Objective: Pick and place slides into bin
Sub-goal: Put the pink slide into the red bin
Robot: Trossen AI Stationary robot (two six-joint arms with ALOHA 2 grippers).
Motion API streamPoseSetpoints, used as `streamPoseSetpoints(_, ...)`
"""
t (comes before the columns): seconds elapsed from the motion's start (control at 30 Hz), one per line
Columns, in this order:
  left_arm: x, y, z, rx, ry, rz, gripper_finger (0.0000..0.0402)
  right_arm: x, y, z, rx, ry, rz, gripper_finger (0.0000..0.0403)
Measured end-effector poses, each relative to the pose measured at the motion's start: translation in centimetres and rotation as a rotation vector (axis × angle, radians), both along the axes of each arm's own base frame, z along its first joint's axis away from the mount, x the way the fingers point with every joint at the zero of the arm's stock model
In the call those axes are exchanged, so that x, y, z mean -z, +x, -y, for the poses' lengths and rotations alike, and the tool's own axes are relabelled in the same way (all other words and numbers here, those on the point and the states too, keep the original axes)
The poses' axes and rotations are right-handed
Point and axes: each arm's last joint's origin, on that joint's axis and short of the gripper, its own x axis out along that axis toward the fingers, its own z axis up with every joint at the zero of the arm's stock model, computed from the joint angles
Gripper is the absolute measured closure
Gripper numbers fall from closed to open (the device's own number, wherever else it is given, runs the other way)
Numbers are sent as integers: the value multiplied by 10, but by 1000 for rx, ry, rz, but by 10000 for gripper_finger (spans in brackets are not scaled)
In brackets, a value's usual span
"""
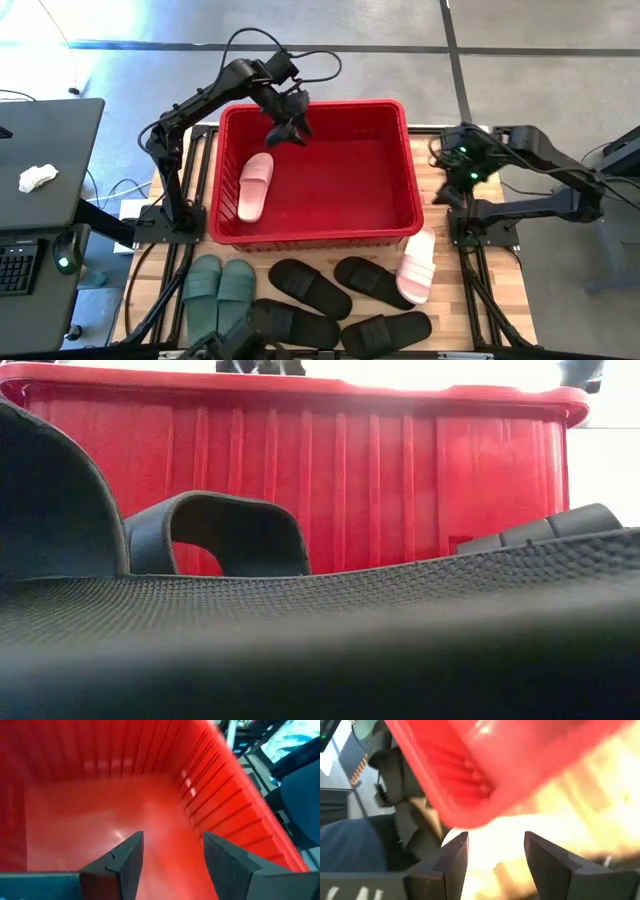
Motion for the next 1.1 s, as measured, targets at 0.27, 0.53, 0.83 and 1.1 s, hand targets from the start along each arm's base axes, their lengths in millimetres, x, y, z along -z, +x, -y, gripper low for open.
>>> streamPoseSetpoints(0.27,-14,26,28,149,139,104,219,28,-23,-22,36,194,-90,220)
streamPoseSetpoints(0.53,-12,38,47,214,142,92,218,108,-4,-40,-128,355,-86,220)
streamPoseSetpoints(0.83,-10,36,52,226,109,54,218,171,0,-60,-220,373,-71,220)
streamPoseSetpoints(1.1,-10,36,52,222,107,54,218,192,2,-68,-238,243,-20,220)
